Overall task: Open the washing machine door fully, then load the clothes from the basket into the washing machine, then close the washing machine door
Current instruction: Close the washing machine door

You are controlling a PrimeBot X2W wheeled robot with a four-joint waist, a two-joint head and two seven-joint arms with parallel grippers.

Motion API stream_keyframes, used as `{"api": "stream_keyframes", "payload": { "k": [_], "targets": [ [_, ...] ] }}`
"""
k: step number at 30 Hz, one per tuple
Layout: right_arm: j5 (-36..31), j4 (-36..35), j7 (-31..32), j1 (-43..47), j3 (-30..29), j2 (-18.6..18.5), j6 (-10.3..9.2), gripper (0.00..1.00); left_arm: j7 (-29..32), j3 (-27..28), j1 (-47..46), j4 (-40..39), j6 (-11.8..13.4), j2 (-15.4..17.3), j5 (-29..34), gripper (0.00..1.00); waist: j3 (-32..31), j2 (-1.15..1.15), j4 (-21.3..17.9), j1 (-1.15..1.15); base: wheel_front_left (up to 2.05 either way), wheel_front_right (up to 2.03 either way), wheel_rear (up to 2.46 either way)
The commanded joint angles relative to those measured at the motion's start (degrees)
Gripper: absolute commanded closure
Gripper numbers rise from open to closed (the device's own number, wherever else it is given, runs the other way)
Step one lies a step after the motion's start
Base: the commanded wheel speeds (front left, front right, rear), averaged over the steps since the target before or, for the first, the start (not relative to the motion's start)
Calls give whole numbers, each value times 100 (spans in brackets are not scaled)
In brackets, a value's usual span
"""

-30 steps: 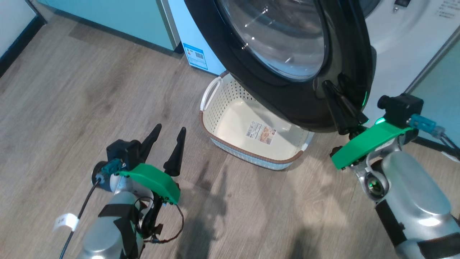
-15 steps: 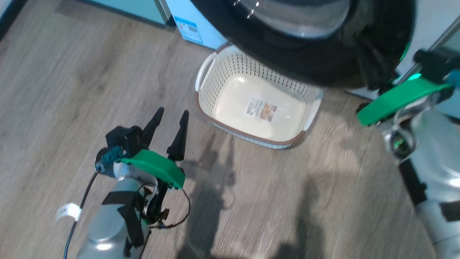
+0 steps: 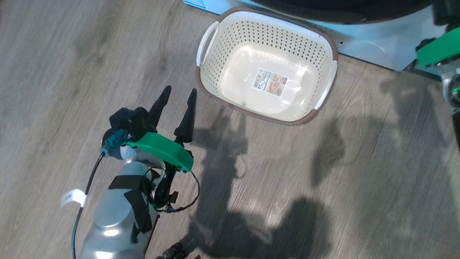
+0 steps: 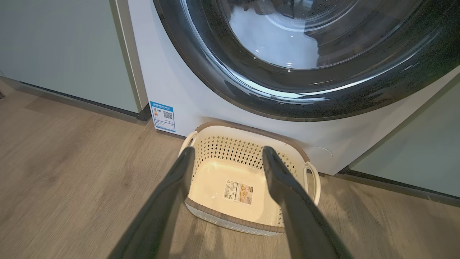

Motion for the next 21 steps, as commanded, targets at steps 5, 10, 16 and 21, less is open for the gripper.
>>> {"api": "stream_keyframes", "payload": {
  "k": [5, 10, 16, 21],
  "targets": [
    [42, -171, -32, -220, -125, -27, 1, 100, -36, 232, -120, -137, -4, 84, 14, 0, 70, 0, 57, -1, 0, 0, 0],
    [-25, -225, -32, -262, -276, -73, 1, 100, -36, 223, -179, -146, -4, 63, -7, 0, 133, 0, 115, -1, 0, 0, 0],
    [-100, -302, -32, -239, -305, -35, 1, 100, -36, 239, -193, -141, -4, 53, -19, 0, 141, 0, 126, -1, 0, 0, 0],
    [-107, -359, -32, -63, -223, 30, 1, 100, -36, 246, -163, -112, -4, 52, -27, 0, 15, 0, 111, -1, 0, 0, 0]
  ]
}}
